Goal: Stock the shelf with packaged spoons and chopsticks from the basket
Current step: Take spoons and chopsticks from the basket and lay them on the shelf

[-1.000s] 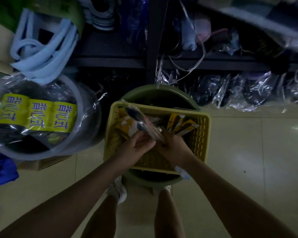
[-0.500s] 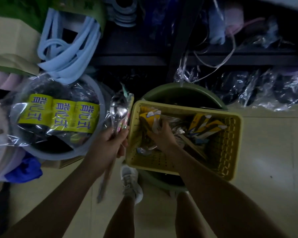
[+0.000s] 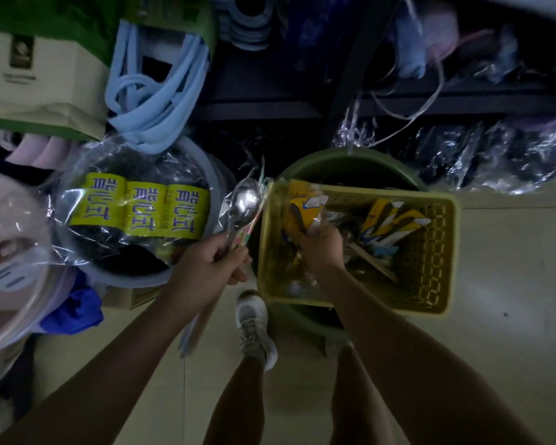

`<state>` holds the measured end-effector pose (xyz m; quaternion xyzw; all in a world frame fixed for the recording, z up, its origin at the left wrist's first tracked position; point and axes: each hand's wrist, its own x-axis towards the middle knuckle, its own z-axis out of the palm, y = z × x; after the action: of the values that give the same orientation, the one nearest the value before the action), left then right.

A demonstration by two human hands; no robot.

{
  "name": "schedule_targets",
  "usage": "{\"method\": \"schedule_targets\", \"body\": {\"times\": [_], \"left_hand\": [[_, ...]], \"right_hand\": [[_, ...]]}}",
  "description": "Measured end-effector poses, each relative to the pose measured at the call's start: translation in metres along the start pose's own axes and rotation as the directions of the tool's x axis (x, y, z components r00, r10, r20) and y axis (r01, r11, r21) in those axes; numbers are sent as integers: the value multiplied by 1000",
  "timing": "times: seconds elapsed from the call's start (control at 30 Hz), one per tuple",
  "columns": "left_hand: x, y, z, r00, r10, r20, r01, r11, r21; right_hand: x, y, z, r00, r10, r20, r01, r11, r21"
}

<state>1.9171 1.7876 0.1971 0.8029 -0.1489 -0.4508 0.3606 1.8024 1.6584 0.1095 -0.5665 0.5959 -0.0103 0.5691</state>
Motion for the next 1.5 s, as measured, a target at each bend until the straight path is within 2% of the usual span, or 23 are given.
{"method": "schedule_targets", "body": {"times": [0.1, 0.2, 0.27, 0.37, 0.5, 0.6, 0.73, 0.83, 0.9, 0.97, 1.07, 1.13, 1.23, 1.33, 1.5], "left_hand": [[-19, 32, -1, 995, 81, 59, -85, 994, 71], [-46, 81, 0, 978, 161, 129, -168, 985, 42], [-67, 120, 3, 962, 203, 182, -211, 977, 25], [-98, 176, 19, 925, 273, 264, -293, 955, 38], [-143, 259, 61, 824, 408, 393, -480, 871, 101], [-186, 322, 101, 732, 535, 421, -605, 795, 43], [-233, 392, 163, 710, 621, 331, -603, 780, -169], [-259, 442, 207, 683, 666, 299, -578, 744, -336], [-272, 480, 227, 697, 664, 270, -524, 730, -440], [-286, 519, 237, 682, 667, 301, -487, 721, -493], [-299, 570, 239, 643, 704, 303, -503, 686, -525], [-300, 600, 235, 652, 703, 284, -467, 668, -579], [-288, 635, 225, 715, 649, 259, -318, 632, -706], [-264, 666, 212, 787, 594, 168, -262, 568, -780], [-226, 712, 191, 800, 598, 56, -387, 585, -713]], "right_hand": [[-31, -38, -47, 997, -47, 67, 31, 974, 225], [-70, -73, -106, 988, -142, 62, 117, 945, 306], [-95, -88, -145, 990, -136, 35, 111, 910, 400], [-129, -106, -203, 1000, 0, 12, -8, 798, 602], [-170, -127, -300, 998, -60, 27, 15, 608, 794], [-200, -139, -384, 989, -146, -23, 106, 595, 796], [-237, -150, -488, 956, -265, -129, 275, 644, 714], [-261, -169, -550, 900, -387, -200, 419, 644, 640], [-269, -186, -581, 877, -401, -266, 477, 657, 584], [-265, -204, -608, 873, -362, -328, 486, 706, 515], [-256, -241, -638, 897, -310, -316, 438, 730, 525], [-248, -275, -653, 919, -301, -253, 393, 663, 637], [-236, -331, -673, 916, -352, -190, 364, 535, 763], [-219, -386, -687, 914, -372, -159, 355, 549, 757], [-139, -474, -680, 928, -303, -218, 369, 652, 663]]}}
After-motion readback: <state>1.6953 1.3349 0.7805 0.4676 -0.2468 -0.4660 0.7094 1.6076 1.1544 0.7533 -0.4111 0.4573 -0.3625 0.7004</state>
